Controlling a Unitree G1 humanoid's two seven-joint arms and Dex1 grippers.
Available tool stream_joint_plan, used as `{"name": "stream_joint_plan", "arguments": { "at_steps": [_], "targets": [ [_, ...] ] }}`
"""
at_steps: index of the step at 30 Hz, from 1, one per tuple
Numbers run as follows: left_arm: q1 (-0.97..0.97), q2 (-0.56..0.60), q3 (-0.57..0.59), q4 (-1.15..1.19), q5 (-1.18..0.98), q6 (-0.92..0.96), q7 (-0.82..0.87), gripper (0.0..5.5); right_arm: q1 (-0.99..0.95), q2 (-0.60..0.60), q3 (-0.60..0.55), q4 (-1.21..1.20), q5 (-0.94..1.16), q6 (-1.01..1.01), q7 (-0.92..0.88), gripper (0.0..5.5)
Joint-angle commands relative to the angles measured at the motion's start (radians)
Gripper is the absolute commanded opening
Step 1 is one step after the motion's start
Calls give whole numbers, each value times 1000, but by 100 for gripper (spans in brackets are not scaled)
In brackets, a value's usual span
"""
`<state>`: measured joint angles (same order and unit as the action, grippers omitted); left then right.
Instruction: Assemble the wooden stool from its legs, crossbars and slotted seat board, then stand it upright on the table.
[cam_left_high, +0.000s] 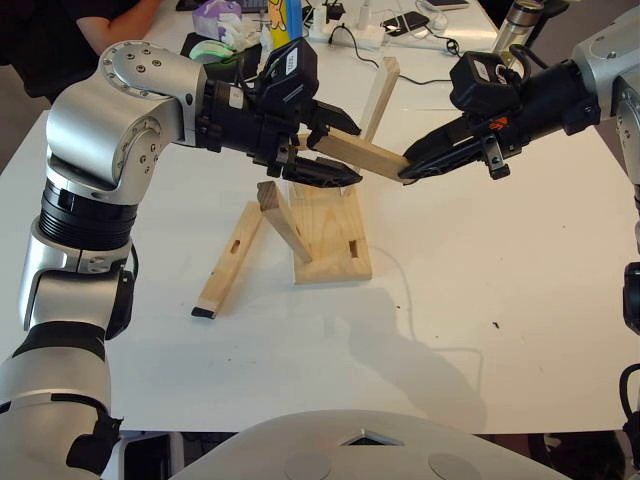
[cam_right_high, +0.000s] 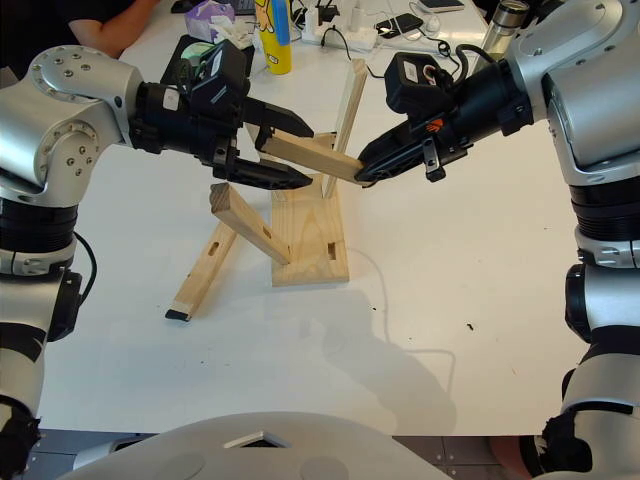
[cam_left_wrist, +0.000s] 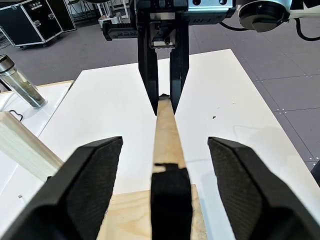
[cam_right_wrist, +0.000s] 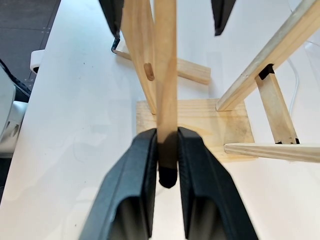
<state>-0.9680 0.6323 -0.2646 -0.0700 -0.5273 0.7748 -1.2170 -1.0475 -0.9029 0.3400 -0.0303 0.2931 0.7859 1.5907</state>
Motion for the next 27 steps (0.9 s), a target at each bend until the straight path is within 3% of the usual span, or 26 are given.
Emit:
{"name": "stream_joint_plan", "arguments": {
  "at_steps": [1,15,18,19,23,27],
  "targets": [
    [-18,-4,12,-6,3,6,-7,252,-22,2,-5,-5,7,1,-4,43],
    [-13,-10,39,12,2,-8,-10,57,-16,4,-10,4,0,-11,-21,43],
    [-4,-15,71,32,-3,-15,9,42,-20,30,-41,26,15,1,-56,43],
    [-1,-17,86,38,-8,-13,17,42,-20,38,-55,33,23,10,-70,80],
    [32,-15,162,37,-41,3,53,42,20,38,-188,30,118,111,-131,129],
    [74,-23,277,17,-151,83,92,42,107,35,-482,74,272,255,-252,193]
  ]
}}
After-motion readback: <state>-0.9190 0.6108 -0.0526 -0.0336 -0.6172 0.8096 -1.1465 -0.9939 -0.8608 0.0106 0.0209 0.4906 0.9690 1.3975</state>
